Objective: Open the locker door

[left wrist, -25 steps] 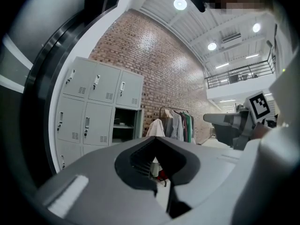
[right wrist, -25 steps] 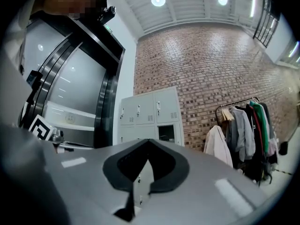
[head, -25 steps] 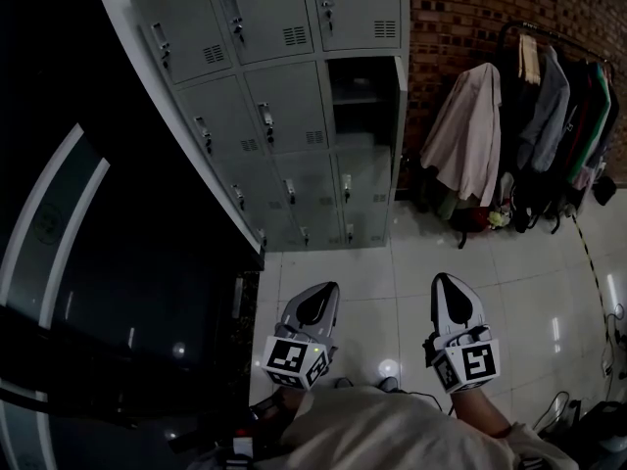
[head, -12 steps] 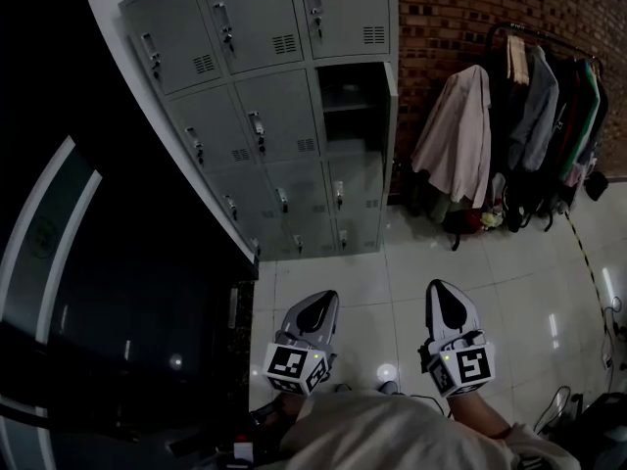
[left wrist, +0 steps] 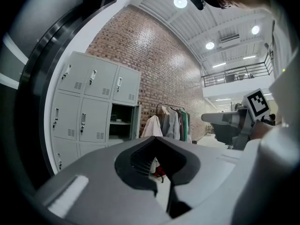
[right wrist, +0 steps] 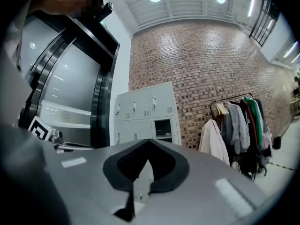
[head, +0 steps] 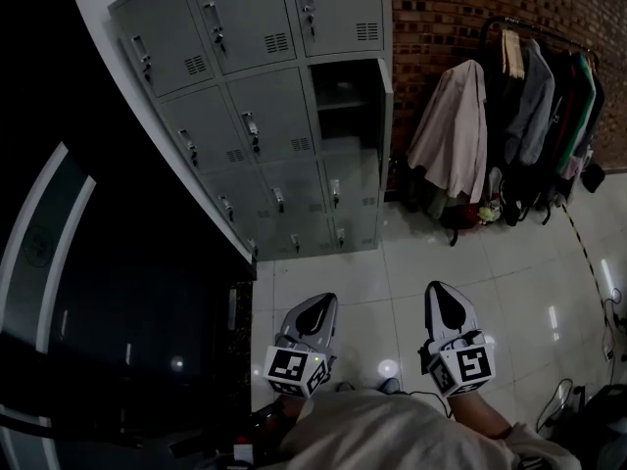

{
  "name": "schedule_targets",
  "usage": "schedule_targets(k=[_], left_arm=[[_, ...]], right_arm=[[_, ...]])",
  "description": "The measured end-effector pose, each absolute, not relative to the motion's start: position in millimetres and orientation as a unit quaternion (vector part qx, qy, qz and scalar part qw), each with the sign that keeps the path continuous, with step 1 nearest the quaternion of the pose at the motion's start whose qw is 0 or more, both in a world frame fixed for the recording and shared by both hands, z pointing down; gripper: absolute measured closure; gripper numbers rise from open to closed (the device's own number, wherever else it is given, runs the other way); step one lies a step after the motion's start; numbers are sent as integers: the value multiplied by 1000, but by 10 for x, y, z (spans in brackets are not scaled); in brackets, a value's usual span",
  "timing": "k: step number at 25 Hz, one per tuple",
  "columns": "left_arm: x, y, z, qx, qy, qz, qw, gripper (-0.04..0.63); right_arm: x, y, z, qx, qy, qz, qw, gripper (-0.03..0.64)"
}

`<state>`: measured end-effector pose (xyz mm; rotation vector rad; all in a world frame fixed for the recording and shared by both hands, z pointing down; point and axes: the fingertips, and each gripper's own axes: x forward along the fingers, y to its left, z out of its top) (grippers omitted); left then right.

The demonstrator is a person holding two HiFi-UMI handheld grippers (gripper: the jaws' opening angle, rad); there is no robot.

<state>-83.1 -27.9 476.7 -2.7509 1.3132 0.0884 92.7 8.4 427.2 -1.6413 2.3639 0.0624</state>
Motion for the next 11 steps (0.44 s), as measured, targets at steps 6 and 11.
schedule_targets(k=[6, 11], left_arm=[[-810, -295, 4766, -902, 427, 26, 53, 548], [-868, -318, 4868, -905, 423, 23, 35, 548]], right_arm=[[931, 36, 4284, -561, 814, 31, 145, 617], [847, 22, 4349, -558, 817, 27, 142, 617]])
